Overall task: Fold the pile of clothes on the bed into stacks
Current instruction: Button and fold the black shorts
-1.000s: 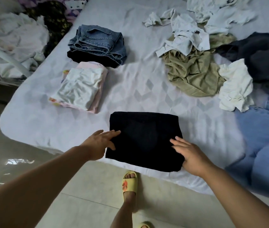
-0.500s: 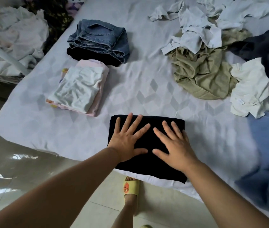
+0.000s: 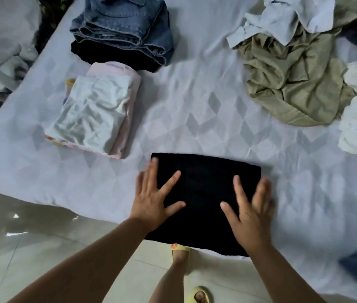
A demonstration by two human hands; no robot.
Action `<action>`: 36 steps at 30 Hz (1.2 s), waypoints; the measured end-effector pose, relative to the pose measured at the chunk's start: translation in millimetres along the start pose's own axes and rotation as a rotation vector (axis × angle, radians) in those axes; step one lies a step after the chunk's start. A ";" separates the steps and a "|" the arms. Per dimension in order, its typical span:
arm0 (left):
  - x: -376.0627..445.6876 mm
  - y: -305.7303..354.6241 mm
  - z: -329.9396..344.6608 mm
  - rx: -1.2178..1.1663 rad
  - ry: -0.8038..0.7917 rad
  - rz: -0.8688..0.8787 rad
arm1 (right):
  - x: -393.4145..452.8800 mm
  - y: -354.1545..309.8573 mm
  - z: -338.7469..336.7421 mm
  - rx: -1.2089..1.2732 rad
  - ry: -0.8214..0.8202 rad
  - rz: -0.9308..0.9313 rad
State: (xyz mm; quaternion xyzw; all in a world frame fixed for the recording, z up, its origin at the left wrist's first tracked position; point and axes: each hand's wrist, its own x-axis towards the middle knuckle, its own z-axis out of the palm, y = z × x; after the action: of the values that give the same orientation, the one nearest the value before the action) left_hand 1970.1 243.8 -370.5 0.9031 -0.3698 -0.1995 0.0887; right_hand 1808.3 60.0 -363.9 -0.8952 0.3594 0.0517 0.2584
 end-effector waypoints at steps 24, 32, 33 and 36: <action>132.1 -27.4 -221.6 -0.368 0.095 -0.041 | 172.9 -149.5 -142.4 0.375 -0.104 -0.207; 212.2 -104.7 -310.5 -0.400 0.232 -0.208 | 275.0 -268.8 -150.1 0.370 -0.057 -0.269; 223.8 -117.8 -317.8 -0.408 0.237 -0.213 | 287.9 -283.3 -146.3 0.377 -0.051 -0.261; 260.1 -152.7 -339.8 -0.389 0.223 -0.187 | 328.3 -319.8 -133.6 0.389 -0.036 -0.227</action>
State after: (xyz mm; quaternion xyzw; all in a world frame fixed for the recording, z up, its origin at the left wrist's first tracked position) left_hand 2379.7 173.7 -186.7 0.9158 -0.2269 -0.1735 0.2824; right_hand 2251.9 -14.8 -204.1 -0.8622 0.2549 -0.0319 0.4366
